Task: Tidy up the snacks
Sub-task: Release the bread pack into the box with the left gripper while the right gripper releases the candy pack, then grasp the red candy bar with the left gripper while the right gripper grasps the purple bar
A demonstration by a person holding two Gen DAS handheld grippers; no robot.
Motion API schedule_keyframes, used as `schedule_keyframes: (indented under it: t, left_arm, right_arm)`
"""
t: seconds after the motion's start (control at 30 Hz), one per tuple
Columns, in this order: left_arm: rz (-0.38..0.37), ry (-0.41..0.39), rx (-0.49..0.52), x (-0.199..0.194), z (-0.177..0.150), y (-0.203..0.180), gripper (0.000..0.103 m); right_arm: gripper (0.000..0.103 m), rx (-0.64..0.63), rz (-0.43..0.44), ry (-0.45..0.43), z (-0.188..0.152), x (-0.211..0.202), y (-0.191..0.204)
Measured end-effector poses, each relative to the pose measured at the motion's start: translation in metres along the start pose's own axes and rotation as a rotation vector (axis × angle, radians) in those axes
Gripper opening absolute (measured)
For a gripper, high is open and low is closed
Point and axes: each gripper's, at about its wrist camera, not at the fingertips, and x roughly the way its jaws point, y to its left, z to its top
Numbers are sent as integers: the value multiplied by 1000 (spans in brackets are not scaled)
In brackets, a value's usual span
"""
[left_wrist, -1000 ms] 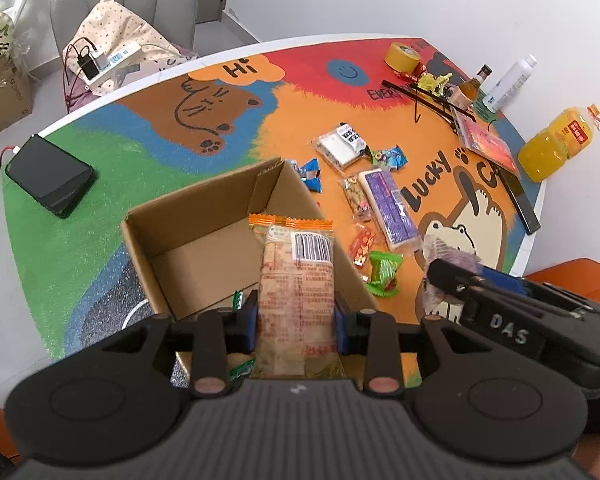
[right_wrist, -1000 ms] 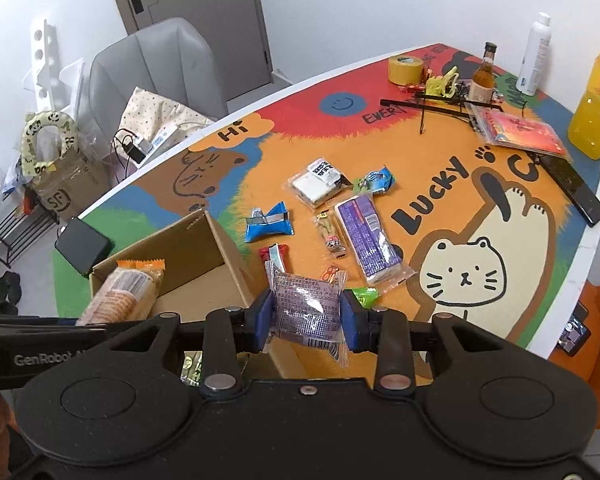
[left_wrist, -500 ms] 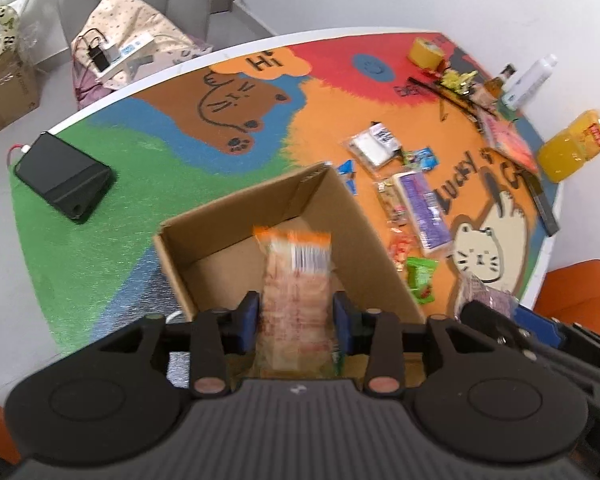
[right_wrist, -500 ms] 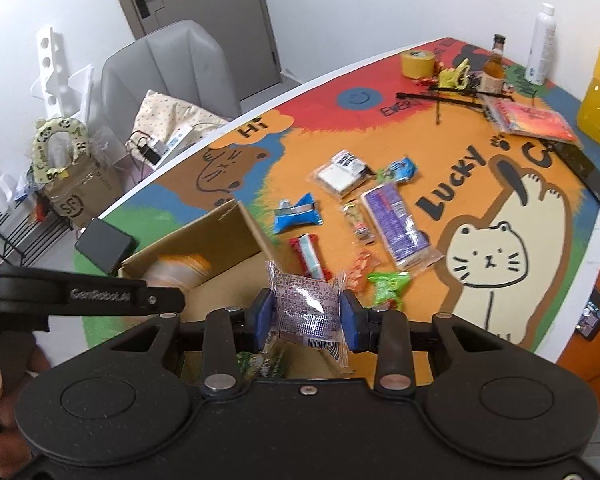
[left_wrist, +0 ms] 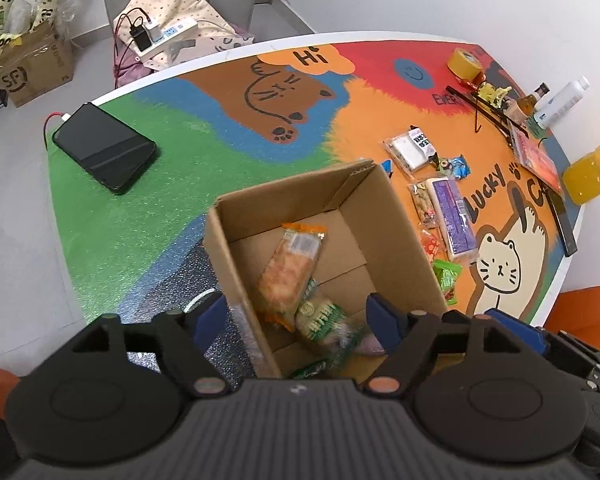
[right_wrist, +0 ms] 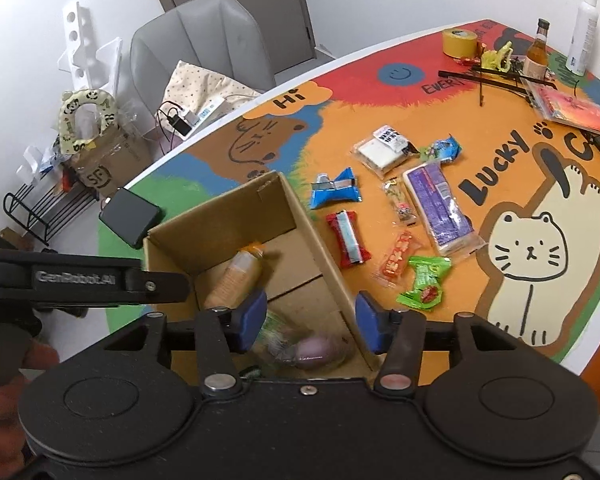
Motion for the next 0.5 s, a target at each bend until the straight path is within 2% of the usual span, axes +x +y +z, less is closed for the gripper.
schedule_keyframes:
  t: [0.17,0.27,0.5]
  left_arm:
    - [-15,-12,-15,-2,0,-4,87]
    - [-27,-10,0,0,1,-12,89]
    - [-59,-9,46,5,7,-40,92]
  right_arm:
    - [59,16,-42,1,1,-1,-18]
    - [64,37,-64,-8,2,-4,-32]
    - [69,89,-123,-8,5,-4,-69]
